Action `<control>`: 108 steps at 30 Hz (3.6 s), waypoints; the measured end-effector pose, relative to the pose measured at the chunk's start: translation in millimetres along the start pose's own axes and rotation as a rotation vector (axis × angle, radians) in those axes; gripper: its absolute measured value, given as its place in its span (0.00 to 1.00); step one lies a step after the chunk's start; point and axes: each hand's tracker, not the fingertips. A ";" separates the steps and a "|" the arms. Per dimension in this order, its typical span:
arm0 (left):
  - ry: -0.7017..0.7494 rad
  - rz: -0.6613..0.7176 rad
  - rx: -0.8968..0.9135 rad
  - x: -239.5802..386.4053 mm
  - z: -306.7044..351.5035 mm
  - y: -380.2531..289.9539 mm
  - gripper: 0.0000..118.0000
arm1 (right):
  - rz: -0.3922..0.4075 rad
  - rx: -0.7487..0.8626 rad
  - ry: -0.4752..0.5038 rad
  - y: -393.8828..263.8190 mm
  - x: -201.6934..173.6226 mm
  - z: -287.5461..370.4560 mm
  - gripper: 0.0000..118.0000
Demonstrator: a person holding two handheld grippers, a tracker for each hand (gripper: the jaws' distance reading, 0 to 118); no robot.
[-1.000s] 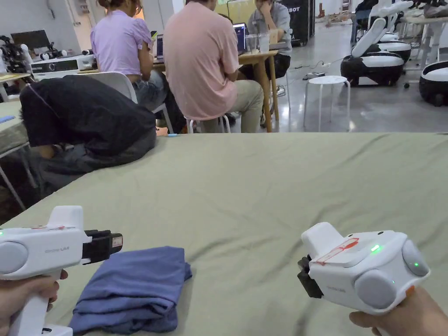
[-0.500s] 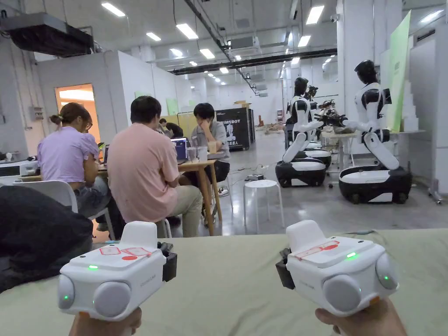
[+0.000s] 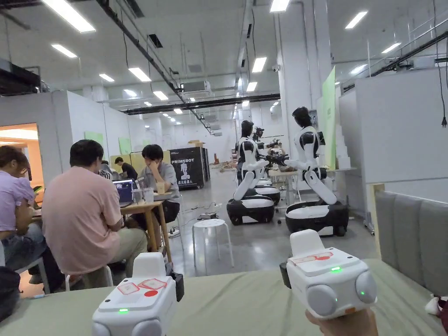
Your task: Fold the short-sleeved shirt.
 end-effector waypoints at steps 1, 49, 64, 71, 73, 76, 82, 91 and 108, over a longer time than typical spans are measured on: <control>0.008 0.021 -0.016 1.2 -1.1 -4.1 0.00 | -0.015 0.005 -0.010 -3.6 0.2 1.9 0.00; 0.091 -0.054 0.052 -11.6 22.7 -29.1 1.00 | -0.108 0.115 -0.065 -48.5 -1.0 20.7 1.00; 0.091 -0.072 0.038 -8.2 24.9 -36.6 1.00 | -0.106 0.067 -0.058 -58.0 -5.7 12.8 1.00; 0.092 -0.105 0.055 -7.2 27.3 -34.3 1.00 | -0.097 0.070 -0.051 -55.2 -9.6 15.3 1.00; 0.090 -0.103 0.056 -7.0 27.2 -34.4 1.00 | -0.090 0.071 -0.048 -54.7 -10.6 18.0 1.00; 0.087 -0.103 0.051 -5.8 26.9 -34.1 1.00 | -0.091 0.069 -0.046 -54.1 -9.4 19.9 1.00; 0.094 -0.097 0.049 -4.1 25.7 -33.5 1.00 | -0.160 0.048 -0.029 -50.3 -0.6 21.8 1.00; 0.086 -0.094 0.036 1.7 17.1 -33.4 1.00 | -0.117 0.056 -0.004 -45.6 -0.1 25.1 1.00; 0.081 -0.110 0.023 -3.4 16.8 -29.4 1.00 | -0.031 0.019 -0.100 -39.3 -13.7 22.0 1.00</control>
